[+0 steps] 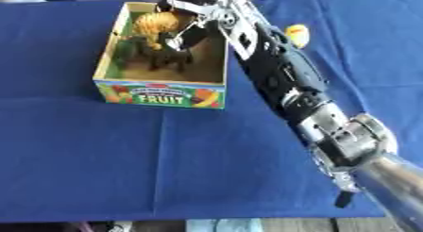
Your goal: Pick up objects on the table and place them in the box.
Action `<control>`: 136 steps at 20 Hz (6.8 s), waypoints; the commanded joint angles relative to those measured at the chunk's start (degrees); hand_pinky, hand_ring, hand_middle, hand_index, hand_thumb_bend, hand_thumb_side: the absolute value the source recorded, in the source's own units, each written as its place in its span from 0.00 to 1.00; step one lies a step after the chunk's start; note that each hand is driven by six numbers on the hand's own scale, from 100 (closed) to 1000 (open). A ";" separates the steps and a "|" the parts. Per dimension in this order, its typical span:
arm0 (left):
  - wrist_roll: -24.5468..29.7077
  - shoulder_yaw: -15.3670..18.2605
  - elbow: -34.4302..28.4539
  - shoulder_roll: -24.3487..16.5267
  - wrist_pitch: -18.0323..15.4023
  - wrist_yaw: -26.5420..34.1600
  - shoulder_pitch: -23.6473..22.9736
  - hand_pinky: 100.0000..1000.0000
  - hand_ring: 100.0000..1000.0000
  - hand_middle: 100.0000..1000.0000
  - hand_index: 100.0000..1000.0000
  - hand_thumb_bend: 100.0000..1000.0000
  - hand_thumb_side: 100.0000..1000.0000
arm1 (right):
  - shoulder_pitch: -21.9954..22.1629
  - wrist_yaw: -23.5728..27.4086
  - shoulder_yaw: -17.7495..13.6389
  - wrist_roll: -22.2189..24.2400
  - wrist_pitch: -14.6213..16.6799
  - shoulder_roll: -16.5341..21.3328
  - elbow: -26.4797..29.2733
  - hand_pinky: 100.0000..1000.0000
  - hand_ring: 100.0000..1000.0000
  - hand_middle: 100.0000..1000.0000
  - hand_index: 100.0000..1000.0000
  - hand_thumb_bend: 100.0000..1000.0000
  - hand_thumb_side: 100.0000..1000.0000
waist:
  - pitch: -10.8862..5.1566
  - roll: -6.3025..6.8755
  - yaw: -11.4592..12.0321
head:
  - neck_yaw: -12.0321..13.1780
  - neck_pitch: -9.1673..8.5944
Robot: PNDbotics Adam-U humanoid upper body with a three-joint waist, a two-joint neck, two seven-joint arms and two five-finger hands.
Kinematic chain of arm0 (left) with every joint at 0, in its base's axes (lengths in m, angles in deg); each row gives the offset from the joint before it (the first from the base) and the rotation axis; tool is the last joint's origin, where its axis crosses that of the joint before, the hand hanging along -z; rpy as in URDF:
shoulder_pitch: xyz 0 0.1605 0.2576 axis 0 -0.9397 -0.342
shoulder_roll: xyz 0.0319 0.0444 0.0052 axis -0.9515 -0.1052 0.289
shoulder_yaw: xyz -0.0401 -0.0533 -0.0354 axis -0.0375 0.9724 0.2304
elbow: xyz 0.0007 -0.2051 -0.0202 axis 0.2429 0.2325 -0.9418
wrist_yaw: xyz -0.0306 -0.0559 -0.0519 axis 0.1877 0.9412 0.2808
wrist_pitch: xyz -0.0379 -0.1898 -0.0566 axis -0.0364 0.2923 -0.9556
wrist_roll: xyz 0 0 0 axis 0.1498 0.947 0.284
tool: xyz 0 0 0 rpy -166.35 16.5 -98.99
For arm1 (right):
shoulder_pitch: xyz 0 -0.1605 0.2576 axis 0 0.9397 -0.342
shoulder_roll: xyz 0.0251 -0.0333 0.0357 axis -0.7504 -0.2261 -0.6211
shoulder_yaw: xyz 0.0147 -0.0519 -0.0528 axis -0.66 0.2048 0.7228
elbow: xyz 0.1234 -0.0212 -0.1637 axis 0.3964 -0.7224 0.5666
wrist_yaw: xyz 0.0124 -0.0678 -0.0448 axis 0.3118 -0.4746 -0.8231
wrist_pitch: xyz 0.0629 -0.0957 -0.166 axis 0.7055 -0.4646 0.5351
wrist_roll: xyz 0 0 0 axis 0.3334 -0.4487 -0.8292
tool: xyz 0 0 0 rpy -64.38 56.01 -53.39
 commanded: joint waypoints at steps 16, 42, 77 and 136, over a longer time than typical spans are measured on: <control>-0.16 0.47 -0.84 -0.56 0.15 -0.08 0.26 0.55 0.56 0.62 0.69 0.10 0.45 | -0.17 1.59 -0.55 8.11 1.88 2.16 0.79 0.97 0.85 0.82 0.95 0.60 0.42 | -0.84 0.04 -0.79 | 0.73 0.28; -1.16 1.33 -0.85 -1.77 0.21 -0.81 -0.57 0.55 0.56 0.62 0.69 0.11 0.45 | 2.60 16.16 -6.40 -5.11 -4.72 20.75 11.56 0.95 0.83 0.80 0.95 0.57 0.44 | -1.43 -0.22 -5.03 | 3.47 0.28; -1.09 1.31 -0.83 -1.56 0.07 -0.72 -0.48 0.55 0.56 0.63 0.69 0.11 0.45 | 8.53 12.67 -11.84 -11.12 -10.92 22.81 -8.73 0.94 0.81 0.73 0.91 0.55 0.36 | -1.17 0.29 -4.99 | 3.28 0.28; -0.93 1.28 -0.79 -1.22 0.05 -0.55 -0.38 0.55 0.56 0.63 0.69 0.11 0.45 | 10.03 16.57 -11.26 -20.11 -14.97 18.77 -11.64 0.85 0.69 0.42 0.66 0.15 0.28 | -1.05 0.69 -4.78 | 3.11 0.28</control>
